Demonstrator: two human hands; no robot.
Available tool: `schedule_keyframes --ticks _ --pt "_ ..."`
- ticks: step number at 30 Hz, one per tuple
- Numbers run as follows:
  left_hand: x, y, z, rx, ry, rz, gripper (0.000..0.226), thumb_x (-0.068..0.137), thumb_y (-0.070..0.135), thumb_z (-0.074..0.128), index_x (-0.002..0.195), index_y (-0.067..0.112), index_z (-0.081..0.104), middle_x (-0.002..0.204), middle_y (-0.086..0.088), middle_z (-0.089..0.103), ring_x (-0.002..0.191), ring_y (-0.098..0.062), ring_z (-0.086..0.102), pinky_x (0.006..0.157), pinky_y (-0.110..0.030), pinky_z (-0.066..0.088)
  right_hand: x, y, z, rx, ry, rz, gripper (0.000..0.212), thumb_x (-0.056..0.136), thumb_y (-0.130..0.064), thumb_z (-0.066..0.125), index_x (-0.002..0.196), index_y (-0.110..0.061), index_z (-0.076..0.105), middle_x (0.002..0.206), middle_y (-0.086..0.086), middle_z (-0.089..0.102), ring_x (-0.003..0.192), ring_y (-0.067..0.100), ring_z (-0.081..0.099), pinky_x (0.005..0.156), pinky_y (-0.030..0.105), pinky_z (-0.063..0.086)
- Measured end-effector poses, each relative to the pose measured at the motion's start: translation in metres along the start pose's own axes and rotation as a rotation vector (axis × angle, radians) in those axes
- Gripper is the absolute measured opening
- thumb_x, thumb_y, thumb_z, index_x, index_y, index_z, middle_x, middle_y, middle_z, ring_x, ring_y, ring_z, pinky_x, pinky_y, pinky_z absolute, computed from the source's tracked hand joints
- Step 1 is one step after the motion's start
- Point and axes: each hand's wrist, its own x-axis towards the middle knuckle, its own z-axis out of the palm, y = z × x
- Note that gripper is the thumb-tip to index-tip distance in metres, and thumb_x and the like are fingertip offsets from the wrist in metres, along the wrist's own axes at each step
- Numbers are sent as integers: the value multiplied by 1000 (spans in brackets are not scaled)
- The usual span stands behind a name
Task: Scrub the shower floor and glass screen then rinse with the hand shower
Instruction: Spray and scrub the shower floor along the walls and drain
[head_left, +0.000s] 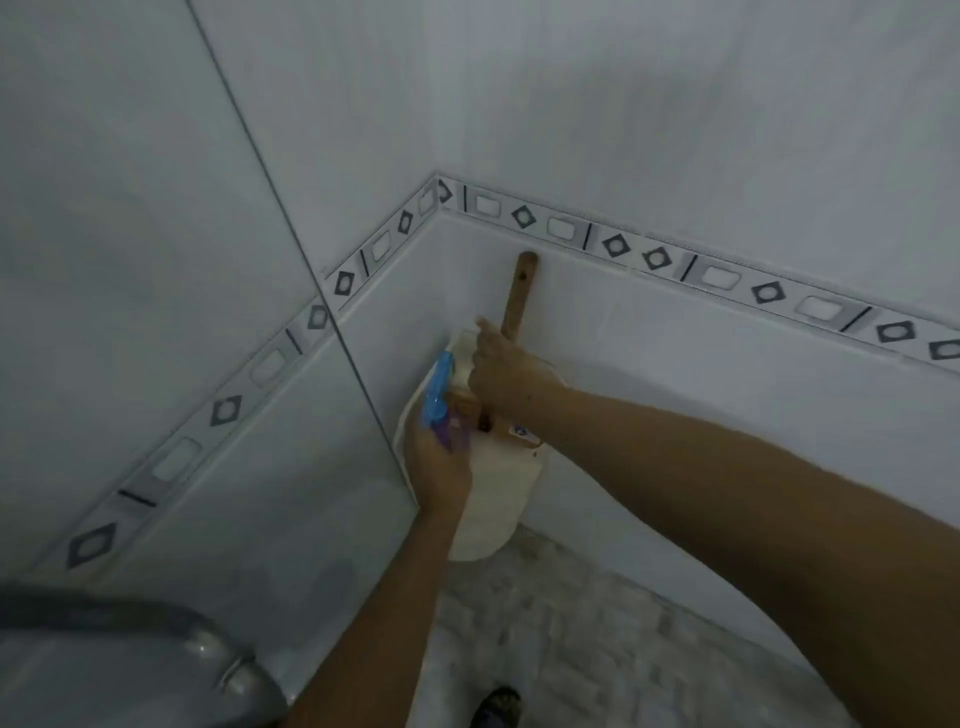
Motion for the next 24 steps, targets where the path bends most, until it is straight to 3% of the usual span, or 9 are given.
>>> schedule_keyframes --ticks 2,4,6,9,11,16,20,22,24 --pt "0 4 -2 -37 11 -23 29 97 4 60 125 13 56 109 0 64 91 14 59 81 2 39 8 -7 -2 -26 -16 16 30 98 -34 51 118 -19 69 130 4 63 136 35 41 120 57 1" --pt "-4 6 -4 -94 9 -54 29 97 0 60 122 13 54 101 8 62 88 21 57 76 1 42 6 -10 -3 29 -62 26 29 99 -34 50 119 -20 66 124 3 65 125 31 50 115 51 21" --pt "-8 3 -5 -67 2 -21 23 97 7 64 115 17 55 96 11 61 88 13 60 76 -5 44 -3 -10 -4 86 -89 35 24 99 -28 51 118 -18 63 117 3 64 111 27 57 102 44 36" --pt "-17 -6 -5 4 -81 14 16 94 10 68 99 14 53 85 5 58 76 1 57 69 -20 47 -22 -6 3 272 -184 85 21 97 -27 56 114 -14 54 116 8 59 111 32 58 95 47 44" --pt "-24 -3 -2 20 -85 65 20 91 8 70 92 9 50 81 -3 59 72 -11 58 66 -22 47 -33 -5 16 445 -236 149 42 96 -37 57 130 -15 50 129 9 57 117 34 57 90 48 46" --pt "-45 19 24 17 -152 74 23 88 17 67 92 2 50 77 -15 61 68 -23 59 62 -29 49 -95 10 61 751 -319 253 50 100 -27 51 143 -4 38 134 10 55 120 29 56 93 40 47" --pt "-85 51 66 37 -372 114 20 87 1 66 87 -1 47 70 -11 50 58 -13 46 54 -13 39 -163 10 112 823 -509 329 50 103 -12 45 150 -3 31 147 11 43 109 27 59 81 30 47" --pt "-116 67 92 48 -459 133 24 90 7 68 90 2 45 73 -10 50 57 -10 45 53 -10 39 -197 2 151 897 -598 361 51 104 -9 43 152 -5 30 151 13 39 105 26 61 78 28 49" --pt "-149 80 115 27 -534 135 32 93 20 69 97 4 42 76 -6 48 57 -9 50 52 -11 42 -239 -7 189 980 -683 438 50 104 -9 44 152 -6 31 145 13 44 83 24 61 72 28 51"
